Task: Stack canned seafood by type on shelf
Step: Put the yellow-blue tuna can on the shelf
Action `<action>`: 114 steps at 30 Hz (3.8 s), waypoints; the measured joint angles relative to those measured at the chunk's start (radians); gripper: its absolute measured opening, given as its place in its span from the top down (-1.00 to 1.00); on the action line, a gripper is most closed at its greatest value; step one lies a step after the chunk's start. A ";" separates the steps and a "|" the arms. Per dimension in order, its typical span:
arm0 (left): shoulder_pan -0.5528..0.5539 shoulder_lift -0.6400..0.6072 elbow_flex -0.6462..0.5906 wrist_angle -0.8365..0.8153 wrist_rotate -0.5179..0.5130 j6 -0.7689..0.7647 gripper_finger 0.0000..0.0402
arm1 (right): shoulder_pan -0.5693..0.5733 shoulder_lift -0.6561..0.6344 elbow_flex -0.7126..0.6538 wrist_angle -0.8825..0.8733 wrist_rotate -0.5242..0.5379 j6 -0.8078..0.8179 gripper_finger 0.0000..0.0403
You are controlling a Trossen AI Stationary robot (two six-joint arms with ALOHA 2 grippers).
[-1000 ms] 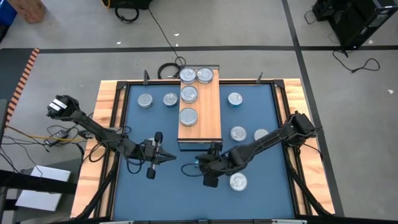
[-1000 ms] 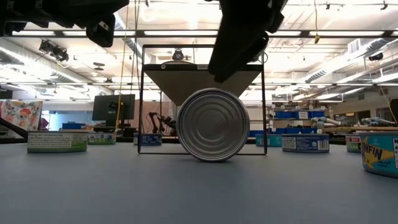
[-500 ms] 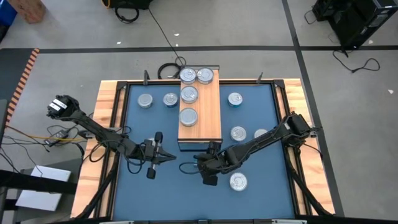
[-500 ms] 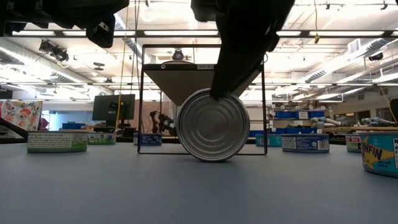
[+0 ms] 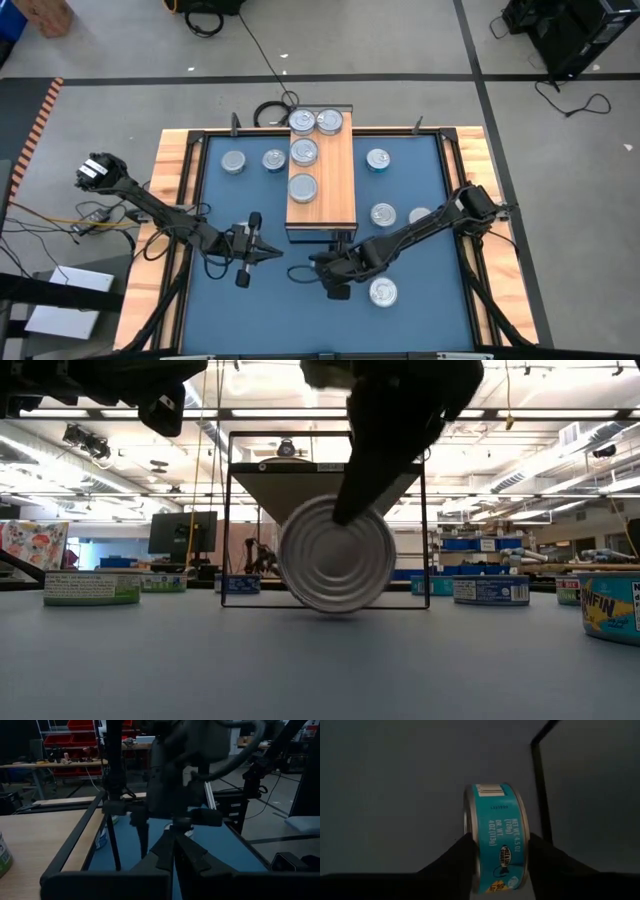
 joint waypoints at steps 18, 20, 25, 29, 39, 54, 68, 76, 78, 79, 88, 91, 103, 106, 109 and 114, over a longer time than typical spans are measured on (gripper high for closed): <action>0.000 0.000 0.000 0.000 0.000 -0.001 0.93 | 0.145 -0.004 0.496 -0.454 0.483 -0.224 0.28; 0.000 0.000 0.000 0.000 0.000 -0.001 0.93 | 0.132 -0.005 0.518 -0.521 0.611 -0.250 0.28; 0.000 0.000 0.000 0.000 0.000 -0.001 0.93 | 0.073 -0.005 0.523 -0.677 0.855 -0.288 0.28; 0.000 0.000 0.000 0.000 0.000 0.000 0.93 | 0.004 -0.005 0.504 -0.788 0.930 -0.235 0.28; 0.000 0.000 0.000 -0.004 0.000 0.004 0.93 | -0.171 -0.004 0.362 -0.826 0.975 -0.232 0.28; 0.000 0.000 0.000 -0.010 0.000 0.020 0.93 | -0.363 -0.005 0.179 -0.380 0.800 -0.611 0.28; 0.000 0.000 0.000 -0.018 0.001 0.020 0.93 | -0.408 -0.009 0.179 -0.269 0.728 -0.708 0.13; 0.000 0.000 0.000 -0.017 0.001 0.019 0.93 | -0.417 -0.009 0.179 -0.247 0.703 -0.682 -0.04; 0.000 0.000 0.000 -0.018 0.001 0.019 0.93 | -0.417 -0.009 0.179 -0.239 0.696 -0.683 -0.08; 0.000 0.000 0.000 -0.017 0.001 0.019 0.93 | -0.417 -0.009 0.179 -0.236 0.695 -0.686 -0.11; 0.000 0.000 0.000 -0.017 0.001 0.019 0.93 | -0.431 -0.026 0.179 -0.218 0.611 -0.665 -0.26; 0.000 0.000 0.000 -0.018 0.001 0.018 0.93 | -0.449 -0.046 0.179 -0.207 0.559 -0.653 -0.26; 0.000 0.000 0.000 -0.019 0.001 0.013 0.93 | -0.533 -0.074 0.179 -0.195 0.353 -0.635 -0.26; 0.000 0.000 0.000 -0.019 0.001 0.013 0.93 | -0.539 -0.074 0.179 -0.182 0.332 -0.634 -0.25; 0.000 0.000 0.000 -0.019 0.001 0.013 0.93 | -0.540 -0.074 0.179 -0.182 0.331 -0.637 -0.25; 0.000 0.000 0.000 -0.019 0.001 0.012 0.93 | -0.531 -0.076 0.179 -0.183 0.330 -0.638 -0.23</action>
